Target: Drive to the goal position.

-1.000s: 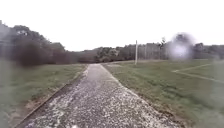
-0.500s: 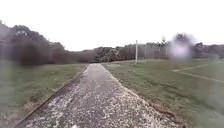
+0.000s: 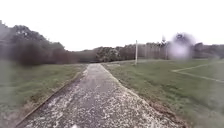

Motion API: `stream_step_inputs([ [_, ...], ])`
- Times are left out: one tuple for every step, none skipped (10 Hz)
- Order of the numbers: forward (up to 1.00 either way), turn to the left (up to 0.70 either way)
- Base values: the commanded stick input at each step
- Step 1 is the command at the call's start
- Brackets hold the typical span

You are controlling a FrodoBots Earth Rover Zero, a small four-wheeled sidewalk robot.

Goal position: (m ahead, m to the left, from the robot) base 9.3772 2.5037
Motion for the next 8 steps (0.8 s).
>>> stream_step_inputs([
  [0.06,0.00],
  [0.08,0.00],
  [0.10,0.00],
  [0.08,0.00],
  [0.06,0.00],
  [0.06,0.00],
  [0.06,0.00],
  [0.06,0.00],
])
